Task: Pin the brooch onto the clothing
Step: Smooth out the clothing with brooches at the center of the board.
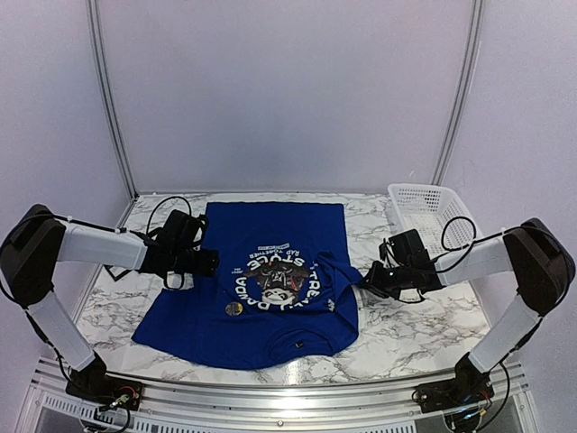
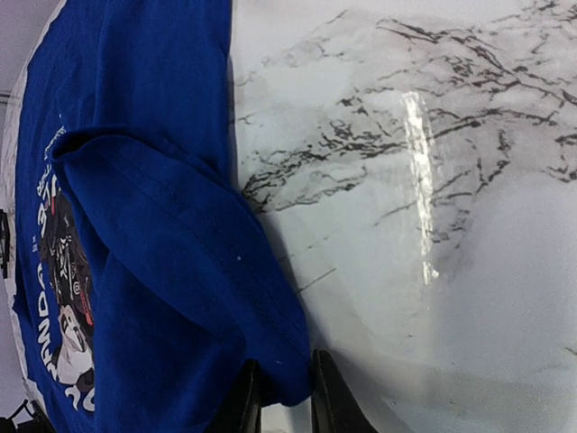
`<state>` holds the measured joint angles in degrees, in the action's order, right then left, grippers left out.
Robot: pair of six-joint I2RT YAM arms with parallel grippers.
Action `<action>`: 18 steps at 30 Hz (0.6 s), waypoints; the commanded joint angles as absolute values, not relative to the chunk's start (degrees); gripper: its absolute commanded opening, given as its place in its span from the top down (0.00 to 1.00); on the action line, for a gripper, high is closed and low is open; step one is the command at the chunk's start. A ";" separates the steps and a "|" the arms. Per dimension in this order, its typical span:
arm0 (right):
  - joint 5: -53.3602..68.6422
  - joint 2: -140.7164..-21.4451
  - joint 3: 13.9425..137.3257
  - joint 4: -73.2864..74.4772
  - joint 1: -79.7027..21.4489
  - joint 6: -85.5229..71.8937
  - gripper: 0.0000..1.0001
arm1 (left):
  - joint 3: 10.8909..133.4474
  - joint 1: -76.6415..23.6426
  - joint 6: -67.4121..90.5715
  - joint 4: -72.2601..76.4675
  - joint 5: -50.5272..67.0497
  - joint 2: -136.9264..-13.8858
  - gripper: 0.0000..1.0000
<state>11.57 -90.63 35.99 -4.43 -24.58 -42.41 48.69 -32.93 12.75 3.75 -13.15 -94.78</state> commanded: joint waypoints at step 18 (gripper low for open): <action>-5.59 -64.74 33.01 29.57 -25.13 -41.87 1.00 | 47.08 -32.61 12.63 5.21 -12.48 -95.59 0.17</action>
<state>0.14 -71.77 35.24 14.76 -24.58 -39.40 48.56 -32.93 12.49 3.64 -13.34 -94.91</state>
